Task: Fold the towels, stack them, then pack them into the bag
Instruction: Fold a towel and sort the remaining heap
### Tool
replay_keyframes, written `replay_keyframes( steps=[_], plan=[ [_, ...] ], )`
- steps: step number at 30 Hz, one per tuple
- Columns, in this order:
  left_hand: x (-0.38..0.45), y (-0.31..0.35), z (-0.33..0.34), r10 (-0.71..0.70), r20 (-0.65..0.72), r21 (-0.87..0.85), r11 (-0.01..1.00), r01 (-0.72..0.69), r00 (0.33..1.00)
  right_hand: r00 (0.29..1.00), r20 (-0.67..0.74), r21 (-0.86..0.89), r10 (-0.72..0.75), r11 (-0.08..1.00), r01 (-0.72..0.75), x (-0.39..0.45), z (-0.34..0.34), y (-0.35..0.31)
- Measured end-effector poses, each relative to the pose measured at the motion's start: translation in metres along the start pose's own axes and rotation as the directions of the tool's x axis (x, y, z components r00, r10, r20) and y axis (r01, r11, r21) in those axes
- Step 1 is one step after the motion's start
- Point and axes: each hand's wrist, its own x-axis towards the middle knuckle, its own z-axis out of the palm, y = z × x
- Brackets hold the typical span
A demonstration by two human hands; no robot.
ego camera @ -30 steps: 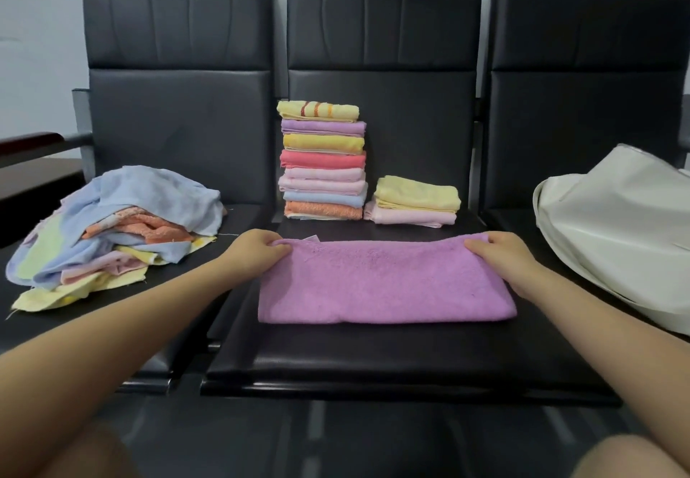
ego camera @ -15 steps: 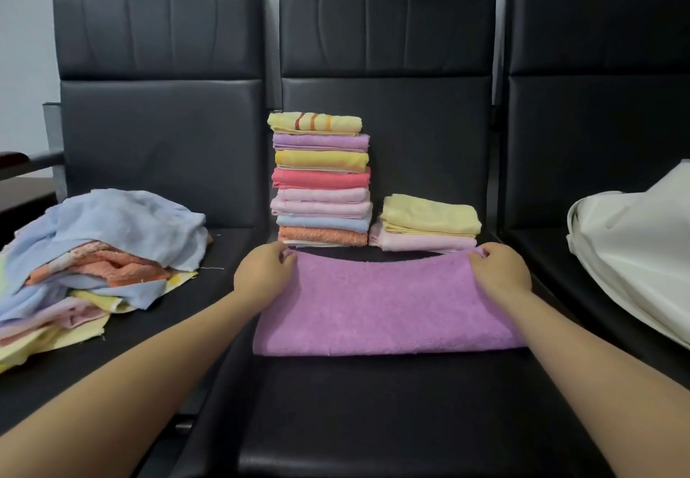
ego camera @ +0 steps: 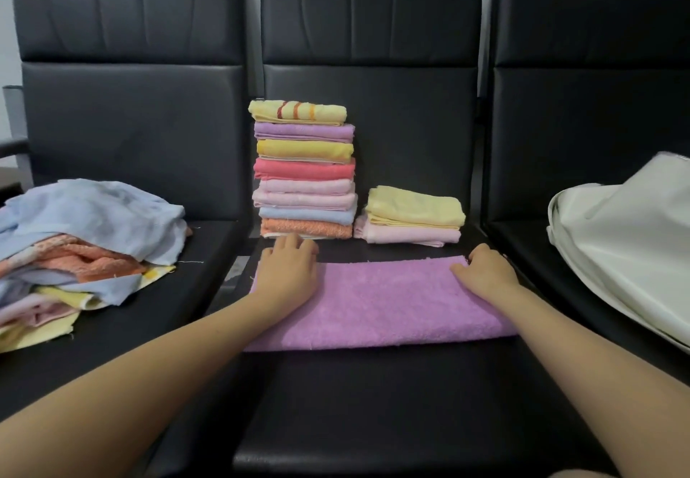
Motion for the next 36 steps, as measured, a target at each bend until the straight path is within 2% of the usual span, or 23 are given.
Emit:
replay_keyframes(
  steps=[2, 5, 8, 10, 11, 13, 16, 18, 20, 21, 22, 23, 24, 25, 26, 28, 30, 31, 33, 34, 36],
  plan=[
    [-0.007, 0.023, -0.002, 0.083, -0.004, -0.075, 0.994, -0.083, 0.997, 0.999, 0.05, -0.032, -0.021, 0.999, 0.022, -0.006, -0.006, 0.005],
    [-0.016, 0.055, 0.0, 0.152, 0.07, -0.154, 0.978, -0.14, 0.986, 0.993, 0.115, -0.108, -0.03, 0.993, 0.042, -0.019, -0.016, 0.006],
    [-0.026, 0.076, 0.006, 0.19, 0.257, -0.197, 0.97, -0.141, 0.948, 0.986, 0.162, -0.139, -0.025, 0.989, 0.048, -0.031, -0.023, 0.004],
    [-0.033, 0.084, 0.011, 0.223, 0.376, -0.115, 0.974, -0.194, 0.899, 0.983, 0.183, -0.116, -0.031, 0.992, 0.053, -0.038, -0.028, 0.002],
    [-0.036, 0.086, 0.012, 0.228, 0.403, -0.082, 0.973, -0.214, 0.886, 0.978, 0.203, -0.055, -0.035, 0.997, 0.047, -0.04, -0.03, 0.002],
    [-0.036, 0.085, 0.012, 0.228, 0.387, -0.079, 0.974, -0.214, 0.893, 0.963, 0.268, 0.188, -0.015, 0.981, -0.037, -0.045, -0.035, 0.0],
    [-0.034, 0.081, 0.01, 0.24, 0.269, -0.193, 0.962, -0.192, 0.933, 0.933, 0.357, 0.535, 0.05, 0.807, -0.248, -0.058, -0.046, -0.015],
    [-0.031, 0.076, 0.005, 0.168, 0.165, -0.343, 0.933, -0.104, 0.972, 0.936, 0.346, 0.656, 0.073, 0.695, -0.296, -0.061, -0.049, -0.031],
    [-0.026, 0.074, -0.002, -0.011, 0.146, -0.534, 0.841, 0.088, 0.989, 0.939, 0.343, 0.715, 0.034, 0.64, -0.284, -0.064, -0.05, -0.049],
    [-0.023, 0.074, -0.005, -0.109, 0.2, -0.641, 0.737, 0.215, 0.974, 0.936, 0.35, 0.74, -0.03, 0.622, -0.257, -0.065, -0.05, -0.056],
    [-0.021, 0.073, -0.007, -0.186, 0.291, -0.735, 0.584, 0.343, 0.939, 0.92, 0.377, 0.754, -0.104, 0.612, -0.24, -0.068, -0.049, -0.063],
    [-0.02, 0.073, -0.01, -0.225, 0.389, -0.794, 0.41, 0.449, 0.893, 0.887, 0.419, 0.762, -0.192, 0.606, -0.229, -0.071, -0.047, -0.069],
    [-0.02, 0.072, -0.01, -0.231, 0.451, -0.817, 0.283, 0.503, 0.862, 0.84, 0.463, 0.767, -0.283, 0.602, -0.22, -0.075, -0.046, -0.073],
    [-0.021, 0.072, -0.01, -0.205, 0.475, -0.82, 0.248, 0.515, 0.856, 0.798, 0.486, 0.769, -0.357, 0.609, -0.196, -0.078, -0.043, -0.076],
    [-0.023, 0.072, -0.01, -0.173, 0.47, -0.809, 0.307, 0.501, 0.866, 0.786, 0.481, 0.762, -0.388, 0.628, -0.156, -0.081, -0.041, -0.078],
    [-0.025, 0.072, -0.007, -0.146, 0.425, -0.778, 0.447, 0.443, 0.893, 0.846, 0.389, 0.7, -0.364, 0.714, -0.016, -0.081, -0.033, -0.079],
    [-0.025, 0.075, -0.006, -0.108, 0.43, -0.745, 0.518, 0.42, 0.896, 0.908, 0.231, 0.499, -0.35, 0.844, 0.199, -0.073, -0.023, -0.071],
    [-0.024, 0.077, -0.006, -0.097, 0.421, -0.726, 0.56, 0.399, 0.902, 0.913, 0.161, 0.351, -0.375, 0.886, 0.302, -0.071, -0.018, -0.065],
    [-0.023, 0.077, -0.005, -0.102, 0.36, -0.706, 0.62, 0.342, 0.927, 0.878, 0.134, 0.075, -0.459, 0.889, 0.453, -0.071, -0.009, -0.056],
    [-0.023, 0.076, -0.006, -0.108, 0.322, -0.711, 0.628, 0.316, 0.94, 0.842, 0.149, 0.0, -0.518, 0.852, 0.524, -0.073, -0.005, -0.054],
    [-0.024, 0.072, -0.007, -0.102, 0.249, -0.7, 0.668, 0.252, 0.963, 0.775, 0.189, -0.024, -0.603, 0.786, 0.617, -0.079, -0.002, -0.056]
  ],
)
